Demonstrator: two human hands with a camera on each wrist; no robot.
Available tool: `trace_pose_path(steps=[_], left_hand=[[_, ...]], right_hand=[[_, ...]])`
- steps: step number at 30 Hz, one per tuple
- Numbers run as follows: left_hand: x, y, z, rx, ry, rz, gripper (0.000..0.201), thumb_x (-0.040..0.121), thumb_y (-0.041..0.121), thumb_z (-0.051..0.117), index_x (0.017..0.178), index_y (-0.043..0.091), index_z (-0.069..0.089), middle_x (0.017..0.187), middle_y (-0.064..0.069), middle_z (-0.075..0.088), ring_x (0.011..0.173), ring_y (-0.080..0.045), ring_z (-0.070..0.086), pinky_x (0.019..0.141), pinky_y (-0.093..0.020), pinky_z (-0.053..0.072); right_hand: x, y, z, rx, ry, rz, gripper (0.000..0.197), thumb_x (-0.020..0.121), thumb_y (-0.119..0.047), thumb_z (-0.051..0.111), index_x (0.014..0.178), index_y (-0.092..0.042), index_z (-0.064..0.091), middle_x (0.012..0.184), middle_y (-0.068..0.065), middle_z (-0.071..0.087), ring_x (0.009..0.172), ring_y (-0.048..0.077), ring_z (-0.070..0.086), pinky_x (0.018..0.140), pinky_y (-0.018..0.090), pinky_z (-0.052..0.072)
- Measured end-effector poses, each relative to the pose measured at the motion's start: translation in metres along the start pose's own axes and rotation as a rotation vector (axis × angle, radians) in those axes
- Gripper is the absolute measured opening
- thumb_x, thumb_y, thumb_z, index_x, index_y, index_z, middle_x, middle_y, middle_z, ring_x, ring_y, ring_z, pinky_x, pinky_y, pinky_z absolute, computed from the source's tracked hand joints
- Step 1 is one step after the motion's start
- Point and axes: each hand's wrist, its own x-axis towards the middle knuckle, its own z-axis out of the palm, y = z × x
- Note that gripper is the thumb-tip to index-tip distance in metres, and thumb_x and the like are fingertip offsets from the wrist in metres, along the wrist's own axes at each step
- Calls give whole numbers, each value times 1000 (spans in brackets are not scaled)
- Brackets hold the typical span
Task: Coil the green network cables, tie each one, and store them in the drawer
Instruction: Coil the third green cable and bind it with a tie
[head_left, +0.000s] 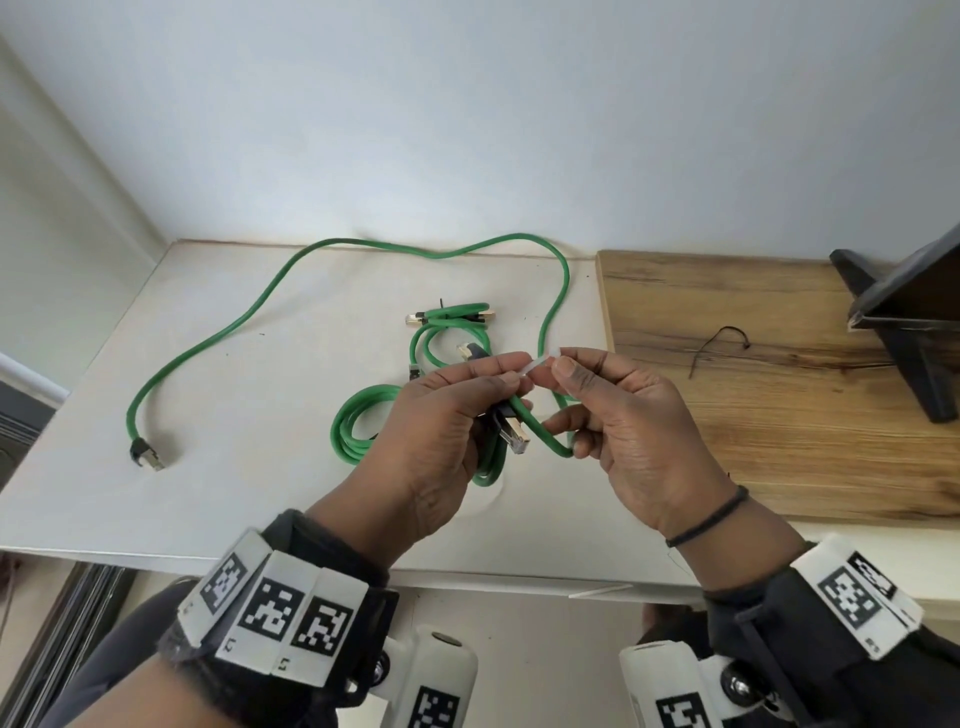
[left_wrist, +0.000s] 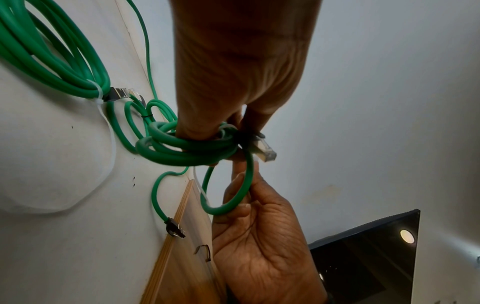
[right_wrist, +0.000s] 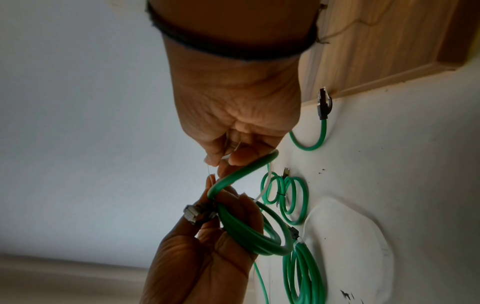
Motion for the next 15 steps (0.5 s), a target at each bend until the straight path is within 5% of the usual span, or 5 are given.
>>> trace_pose_path(steps=[5,10,15], left_hand=[[-1,1,0,-3,10,-14,21,85,-6,55,85,4,73,71,-9,70,60,-13,63,60,-23,53],[-1,1,0,4,10,-12,21,86,-6,55,86,3,73,71,-9,69,63,-13,62,70,-25,52],[-2,2,0,-11,14,-11,19,87,-6,53,93,0,71,73,-11,69,58,-12,62,58,-19,53]], right_hand=[[2,1,-2,-15,3,-17,8,86,-14,63,90,-16,70,89,6,75,51,15,62,39,18,40],[2,3,-2,-56,1,-63,10,87,-12,63,91,-17,70,89,5,75,52,15,63,38,19,40],[2,2,-3,-50,9,-84,11,86,-10,63,92,-16,71,88,6,74,51,15,64,38,20,41]])
